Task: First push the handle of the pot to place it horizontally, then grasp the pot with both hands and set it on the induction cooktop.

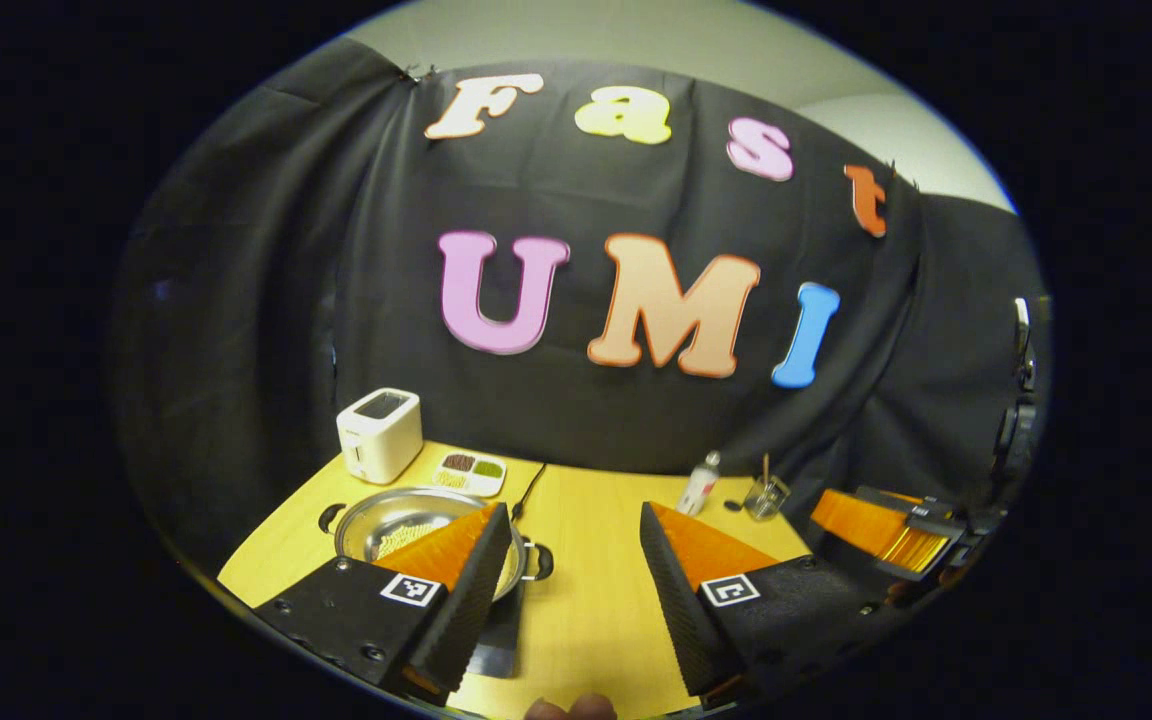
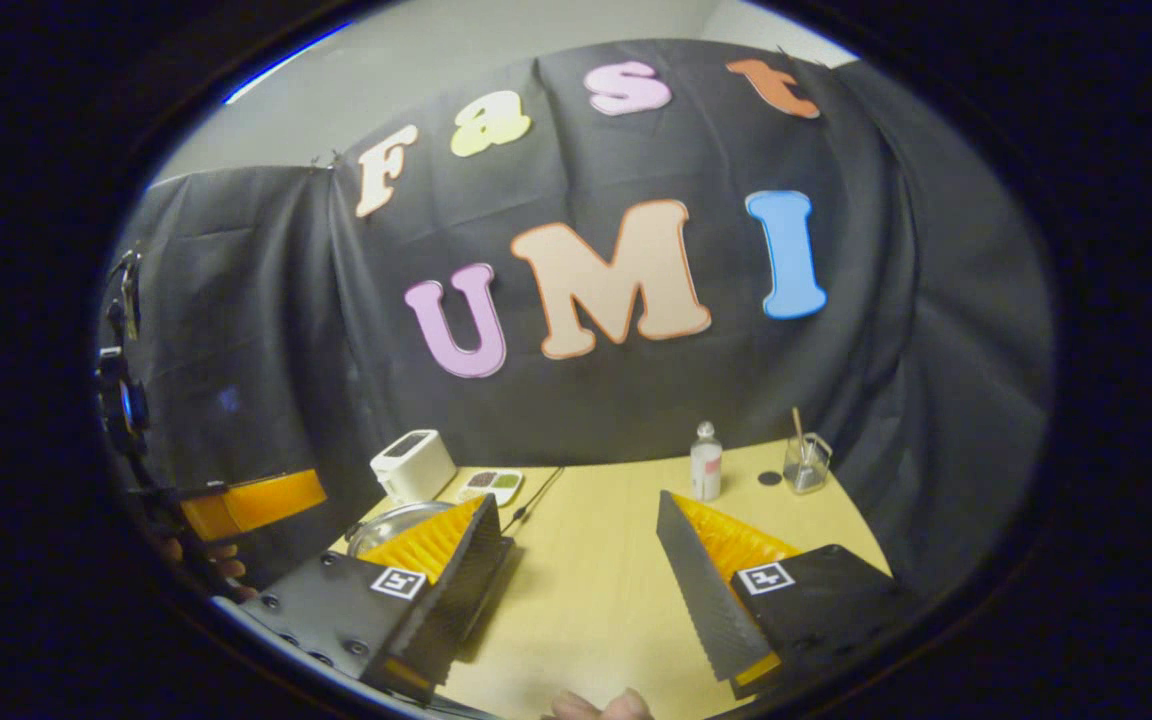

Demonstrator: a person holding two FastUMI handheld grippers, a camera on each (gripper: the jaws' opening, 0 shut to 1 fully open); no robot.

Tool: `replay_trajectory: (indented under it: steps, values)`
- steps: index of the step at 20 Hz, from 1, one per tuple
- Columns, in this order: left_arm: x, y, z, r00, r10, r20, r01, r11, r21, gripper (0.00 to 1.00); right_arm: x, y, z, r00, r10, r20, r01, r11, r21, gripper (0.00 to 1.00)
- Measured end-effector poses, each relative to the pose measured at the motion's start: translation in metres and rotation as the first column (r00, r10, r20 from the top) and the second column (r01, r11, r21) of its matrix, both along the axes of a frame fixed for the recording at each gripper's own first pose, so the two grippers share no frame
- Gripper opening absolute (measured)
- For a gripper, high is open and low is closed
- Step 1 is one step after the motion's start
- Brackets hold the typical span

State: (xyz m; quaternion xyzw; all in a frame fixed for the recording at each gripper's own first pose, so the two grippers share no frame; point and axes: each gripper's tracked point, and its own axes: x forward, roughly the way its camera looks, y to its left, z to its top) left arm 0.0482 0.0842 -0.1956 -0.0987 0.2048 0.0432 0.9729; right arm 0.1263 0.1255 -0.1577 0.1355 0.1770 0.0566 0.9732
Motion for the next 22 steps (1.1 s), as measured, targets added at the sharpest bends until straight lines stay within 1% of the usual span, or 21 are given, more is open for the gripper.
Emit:
replay_trajectory:
  steps: [1, 2, 4, 5, 7, 8, 9, 10, 11, 12, 13, 14, 15, 16, 17, 18, 19, 20, 22]
  values:
    - [-0.001, 0.008, 0.012, 1.0, 0.008, 0.023, -0.008, 1.0, 0.0, 0.75, -0.003, 0.005, 0.018, 0.999, -0.008, 0.032, 0.008, 1.0, -0.003, 0.92]
    - [-0.007, 0.013, 0.022, 0.999, 0.008, 0.045, -0.008, 1.0, 0.005, 0.8, -0.007, 0.009, 0.036, 0.998, -0.021, 0.066, 0.021, 1.0, 0.001, 0.92]
    - [-0.016, 0.015, 0.035, 0.998, -0.023, 0.065, 0.022, 1.0, 0.022, 0.8, -0.021, 0.017, 0.056, 0.993, -0.038, 0.115, 0.038, 0.999, 0.004, 0.92]
    - [-0.022, 0.015, 0.041, 0.996, -0.038, 0.078, 0.035, 0.998, 0.045, 0.8, -0.028, 0.016, 0.063, 0.989, -0.045, 0.141, 0.047, 0.999, -0.01, 0.92]
    - [-0.026, 0.016, 0.062, 0.988, -0.065, 0.137, 0.048, 0.991, 0.123, 0.8, -0.037, 0.016, 0.078, 0.975, -0.05, 0.218, 0.066, 0.996, -0.065, 0.92]
    - [-0.029, 0.016, 0.075, 0.981, -0.08, 0.176, 0.05, 0.984, 0.171, 0.8, -0.041, 0.016, 0.081, 0.969, -0.05, 0.24, 0.075, 0.992, -0.098, 0.92]
    - [-0.031, 0.014, 0.092, 0.968, -0.101, 0.23, 0.051, 0.976, 0.213, 0.8, -0.047, 0.018, 0.081, 0.968, -0.047, 0.245, 0.08, 0.989, -0.128, 0.92]
    - [-0.032, 0.008, 0.107, 0.954, -0.13, 0.27, 0.062, 0.967, 0.246, 0.75, -0.05, 0.022, 0.081, 0.971, -0.04, 0.237, 0.074, 0.988, -0.138, 0.93]
    - [-0.034, 0.004, 0.119, 0.941, -0.152, 0.303, 0.069, 0.961, 0.267, 0.79, -0.052, 0.029, 0.088, 0.97, -0.038, 0.242, 0.07, 0.99, -0.124, 0.93]
    - [-0.034, 0.001, 0.122, 0.936, -0.162, 0.314, 0.075, 0.959, 0.272, 0.79, -0.05, 0.032, 0.096, 0.966, -0.045, 0.253, 0.073, 0.992, -0.104, 0.94]
    - [-0.035, -0.001, 0.123, 0.935, -0.163, 0.315, 0.077, 0.961, 0.267, 0.79, -0.046, 0.03, 0.104, 0.961, -0.053, 0.272, 0.081, 0.992, -0.093, 0.96]
    - [-0.037, -0.002, 0.119, 0.939, -0.158, 0.305, 0.079, 0.964, 0.255, 0.74, -0.044, 0.027, 0.111, 0.956, -0.057, 0.286, 0.088, 0.992, -0.094, 0.93]
    - [-0.037, -0.002, 0.116, 0.944, -0.148, 0.294, 0.076, 0.967, 0.243, 0.74, -0.044, 0.023, 0.115, 0.954, -0.056, 0.295, 0.088, 0.991, -0.096, 0.93]
    - [-0.035, -0.001, 0.112, 0.95, -0.137, 0.28, 0.071, 0.97, 0.234, 0.78, -0.043, 0.021, 0.119, 0.953, -0.055, 0.298, 0.087, 0.991, -0.097, 0.96]
    - [-0.036, 0.0, 0.108, 0.958, -0.128, 0.257, 0.067, 0.97, 0.233, 0.74, -0.046, 0.017, 0.119, 0.955, -0.054, 0.29, 0.086, 0.991, -0.099, 0.97]
    - [-0.035, -0.002, 0.109, 0.958, -0.13, 0.257, 0.069, 0.97, 0.234, 0.79, -0.047, 0.011, 0.121, 0.953, -0.059, 0.297, 0.093, 0.991, -0.101, 0.94]
    - [-0.031, -0.007, 0.112, 0.955, -0.136, 0.266, 0.072, 0.969, 0.236, 0.75, -0.047, 0.003, 0.126, 0.949, -0.069, 0.308, 0.105, 0.989, -0.102, 0.97]
    - [-0.029, -0.009, 0.112, 0.955, -0.136, 0.264, 0.071, 0.968, 0.24, 0.75, -0.047, -0.002, 0.126, 0.948, -0.076, 0.31, 0.111, 0.989, -0.1, 0.93]
    - [-0.027, -0.014, 0.111, 0.957, -0.13, 0.259, 0.07, 0.971, 0.229, 0.74, -0.051, -0.01, 0.12, 0.955, -0.073, 0.287, 0.105, 0.99, -0.096, 0.93]
